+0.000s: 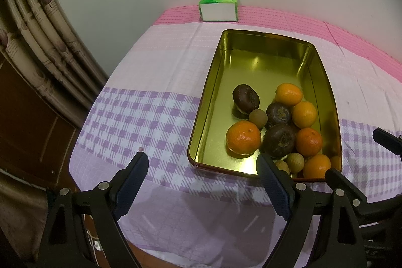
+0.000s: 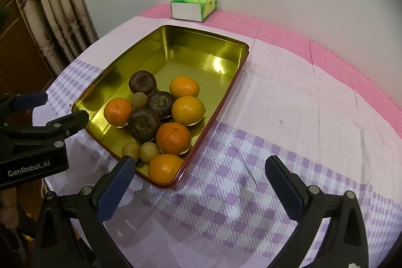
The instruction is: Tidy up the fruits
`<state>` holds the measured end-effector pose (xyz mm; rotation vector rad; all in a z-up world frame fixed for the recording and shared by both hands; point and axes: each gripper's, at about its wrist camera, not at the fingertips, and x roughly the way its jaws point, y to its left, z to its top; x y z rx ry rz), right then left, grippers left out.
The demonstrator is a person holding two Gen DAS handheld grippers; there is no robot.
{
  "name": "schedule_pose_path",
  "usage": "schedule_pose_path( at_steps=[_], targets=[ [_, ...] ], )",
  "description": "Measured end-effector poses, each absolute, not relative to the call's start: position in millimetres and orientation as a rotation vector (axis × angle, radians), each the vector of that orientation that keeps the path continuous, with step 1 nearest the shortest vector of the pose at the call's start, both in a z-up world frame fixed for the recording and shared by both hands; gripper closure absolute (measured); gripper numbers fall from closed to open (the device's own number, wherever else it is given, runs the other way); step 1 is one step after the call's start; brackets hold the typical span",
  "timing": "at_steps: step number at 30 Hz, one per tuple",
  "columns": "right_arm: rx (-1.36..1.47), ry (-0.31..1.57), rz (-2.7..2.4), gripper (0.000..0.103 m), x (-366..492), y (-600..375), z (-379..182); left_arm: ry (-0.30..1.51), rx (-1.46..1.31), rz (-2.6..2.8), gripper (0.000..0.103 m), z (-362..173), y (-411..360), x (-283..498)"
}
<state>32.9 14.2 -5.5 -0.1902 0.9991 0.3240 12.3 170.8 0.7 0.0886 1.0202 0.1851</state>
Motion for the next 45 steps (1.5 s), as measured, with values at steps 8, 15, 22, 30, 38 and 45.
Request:
schedule_pose_path(
  at_steps=[8, 15, 22, 30, 38, 45],
  targets=[
    [-0.204, 1.001, 0.322, 0.0, 30.5, 16.9, -8.7, 1.022, 0.094, 0.184, 0.016, 0.1, 169.9, 12.4],
    [-0.202, 1.006, 0.321, 0.0, 30.4, 16.9, -10.5, 1.022, 0.094, 0.184, 0.015, -0.1, 169.7, 12.4],
    [-0.206, 1.011, 0.322, 0.0, 31.5, 16.8, -12.2, 1.022, 0.095, 0.184, 0.015, -0.3, 168.6, 12.5],
    [-0.208, 1.015, 0.324, 0.0, 31.1, 18.0, -13.6, 1.023, 0.098, 0.182, 0.015, -1.0, 167.7, 12.2],
    [-0.209, 1.017, 0.321, 0.0, 30.8, 18.8, -13.4, 1.024, 0.102, 0.18, 0.015, -1.6, 167.1, 11.3],
    [-0.209, 1.016, 0.322, 0.0, 30.7, 19.5, -13.8, 1.024, 0.103, 0.181, 0.015, -1.8, 165.9, 12.3]
  ],
)
